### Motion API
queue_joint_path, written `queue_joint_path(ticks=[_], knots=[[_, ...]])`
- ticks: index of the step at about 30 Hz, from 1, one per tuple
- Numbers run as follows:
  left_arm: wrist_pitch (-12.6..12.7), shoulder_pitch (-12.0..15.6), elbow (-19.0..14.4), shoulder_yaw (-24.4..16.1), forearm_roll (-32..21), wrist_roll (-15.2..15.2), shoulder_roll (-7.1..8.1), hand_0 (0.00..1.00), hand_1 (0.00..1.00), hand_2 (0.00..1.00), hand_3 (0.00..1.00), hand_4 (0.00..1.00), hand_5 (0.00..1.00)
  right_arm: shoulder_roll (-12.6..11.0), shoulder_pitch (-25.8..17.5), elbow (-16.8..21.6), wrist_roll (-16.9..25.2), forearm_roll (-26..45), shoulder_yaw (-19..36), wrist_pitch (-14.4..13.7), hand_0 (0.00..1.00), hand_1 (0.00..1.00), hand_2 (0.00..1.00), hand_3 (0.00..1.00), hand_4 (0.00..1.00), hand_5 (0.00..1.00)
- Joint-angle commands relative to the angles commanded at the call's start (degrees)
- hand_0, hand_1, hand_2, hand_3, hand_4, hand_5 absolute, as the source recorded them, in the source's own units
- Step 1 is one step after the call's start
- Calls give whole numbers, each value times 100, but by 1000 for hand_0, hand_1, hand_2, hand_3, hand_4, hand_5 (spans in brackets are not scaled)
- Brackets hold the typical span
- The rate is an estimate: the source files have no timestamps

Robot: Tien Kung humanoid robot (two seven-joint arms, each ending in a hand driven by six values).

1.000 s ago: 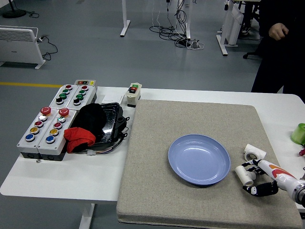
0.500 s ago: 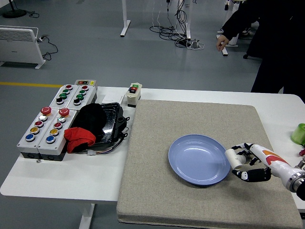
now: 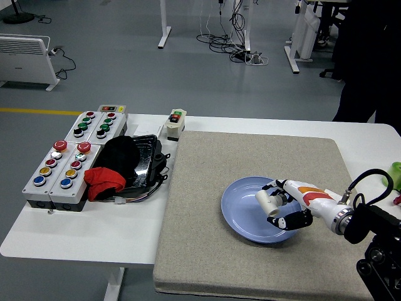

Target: Pick pipe place plate twice

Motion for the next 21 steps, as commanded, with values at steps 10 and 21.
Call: queue_joint_path(ticks=[10, 21], knots=[[-2, -3, -1, 13, -13, -7, 6, 625, 582, 518, 588, 276, 998, 65, 130, -530, 50, -629, -64, -19, 998, 929, 998, 928, 678, 296], [-1, 1, 2, -2, 7, 1, 1, 626, 581, 518, 588, 276, 998, 38, 26, -367, 5, -357, 292, -214, 998, 945, 998, 998, 699, 295]])
